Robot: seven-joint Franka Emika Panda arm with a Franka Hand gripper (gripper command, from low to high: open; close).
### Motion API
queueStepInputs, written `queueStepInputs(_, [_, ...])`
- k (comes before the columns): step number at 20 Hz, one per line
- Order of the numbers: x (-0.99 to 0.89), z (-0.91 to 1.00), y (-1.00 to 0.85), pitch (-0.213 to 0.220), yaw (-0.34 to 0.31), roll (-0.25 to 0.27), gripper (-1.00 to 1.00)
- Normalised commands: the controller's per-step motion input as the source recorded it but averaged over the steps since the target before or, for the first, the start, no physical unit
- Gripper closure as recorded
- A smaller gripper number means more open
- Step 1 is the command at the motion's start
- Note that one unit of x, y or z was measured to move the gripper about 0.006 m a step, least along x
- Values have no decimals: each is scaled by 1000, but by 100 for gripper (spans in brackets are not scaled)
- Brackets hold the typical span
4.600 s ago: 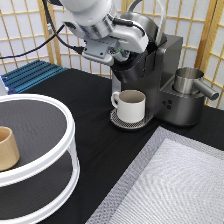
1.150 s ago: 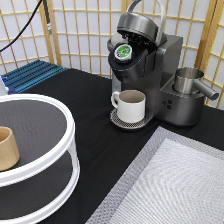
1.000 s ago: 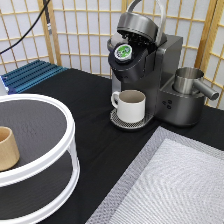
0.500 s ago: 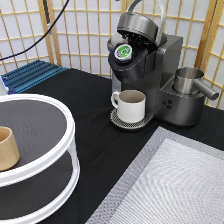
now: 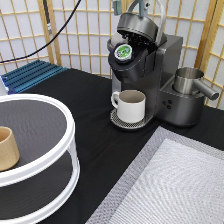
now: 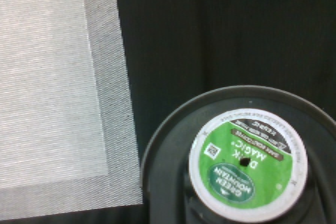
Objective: Make coffee
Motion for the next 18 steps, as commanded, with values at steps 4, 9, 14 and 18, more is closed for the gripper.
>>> queueStepInputs(4, [274,10,-57,173,162,-23,-100])
queueStepInputs(9, [294,7,-184,194,129,18,-100])
queueStepInputs(14, [493,-32,-83,236,99,63,-100])
queueStepInputs(18, [363,-34,-79,286,43,121,-100])
